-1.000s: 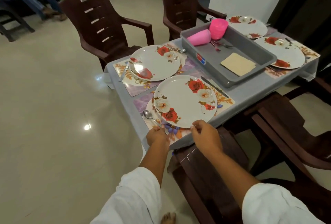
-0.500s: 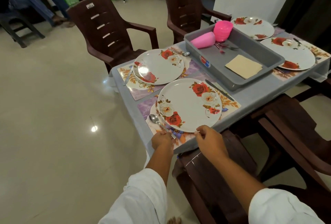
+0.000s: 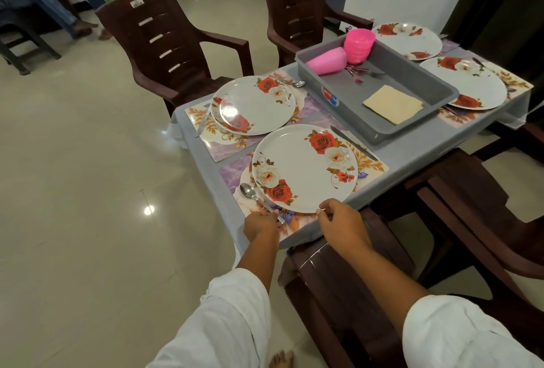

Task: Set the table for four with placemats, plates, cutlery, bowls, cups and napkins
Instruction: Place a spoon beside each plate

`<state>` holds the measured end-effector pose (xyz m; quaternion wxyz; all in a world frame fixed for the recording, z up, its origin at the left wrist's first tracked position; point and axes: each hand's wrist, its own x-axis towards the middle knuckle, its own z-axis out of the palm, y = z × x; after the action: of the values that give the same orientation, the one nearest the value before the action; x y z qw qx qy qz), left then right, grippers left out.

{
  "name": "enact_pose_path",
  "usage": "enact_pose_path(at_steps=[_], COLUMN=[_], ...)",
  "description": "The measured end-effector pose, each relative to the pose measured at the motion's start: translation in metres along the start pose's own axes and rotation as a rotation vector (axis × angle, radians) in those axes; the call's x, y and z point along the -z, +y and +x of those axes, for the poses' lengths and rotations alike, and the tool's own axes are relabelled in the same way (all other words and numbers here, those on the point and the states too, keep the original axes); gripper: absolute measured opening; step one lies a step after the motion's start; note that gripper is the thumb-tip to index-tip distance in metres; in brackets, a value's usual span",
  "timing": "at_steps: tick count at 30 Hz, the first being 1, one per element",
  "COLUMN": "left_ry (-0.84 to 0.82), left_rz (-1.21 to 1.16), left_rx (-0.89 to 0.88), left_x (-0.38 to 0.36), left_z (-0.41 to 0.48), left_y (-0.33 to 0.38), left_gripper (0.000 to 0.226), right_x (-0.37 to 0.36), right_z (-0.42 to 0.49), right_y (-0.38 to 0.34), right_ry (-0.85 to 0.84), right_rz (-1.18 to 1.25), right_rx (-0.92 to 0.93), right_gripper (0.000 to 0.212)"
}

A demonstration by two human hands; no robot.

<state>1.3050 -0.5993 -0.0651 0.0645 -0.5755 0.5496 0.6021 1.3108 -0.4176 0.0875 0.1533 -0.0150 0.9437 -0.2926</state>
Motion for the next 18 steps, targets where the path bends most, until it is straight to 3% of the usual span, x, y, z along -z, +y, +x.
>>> enact_pose_path(at_steps=[6,10,12,15,18], left_ry=[-0.009,-0.102,-0.106,0.013,0.033], left_rz=[0.084,0.073,0.087,0.231,0.206], left_rx=[-0.014,-0.081,-0.119,-0.179,-0.329], left_x=[-0.007,0.017,0.019,0.021,0.019], left_z=[0.028,-0.04,-0.043,-0.057,-0.085], left_y=[-0.01,0.013,0.009,0.001,-0.008], left_gripper=[0.044,0.012,0.018,0.025,0.021], right_x=[-0.001,0.002,0.004,0.008,0.012], right_z=[-0.003,-0.008,-0.013,-0.019,-0.028], right_y=[0.001,0.002,0.002,0.003,0.008], right_ry=[0.012,0.028,0.045,0.062,0.085], right_rz=[-0.017,-0.043,-0.054,-0.06,-0.063], right_rx=[0.007,0.012,0.012,0.002,0.004], right_gripper=[0.028,0.029,0.03,0.031,0.031])
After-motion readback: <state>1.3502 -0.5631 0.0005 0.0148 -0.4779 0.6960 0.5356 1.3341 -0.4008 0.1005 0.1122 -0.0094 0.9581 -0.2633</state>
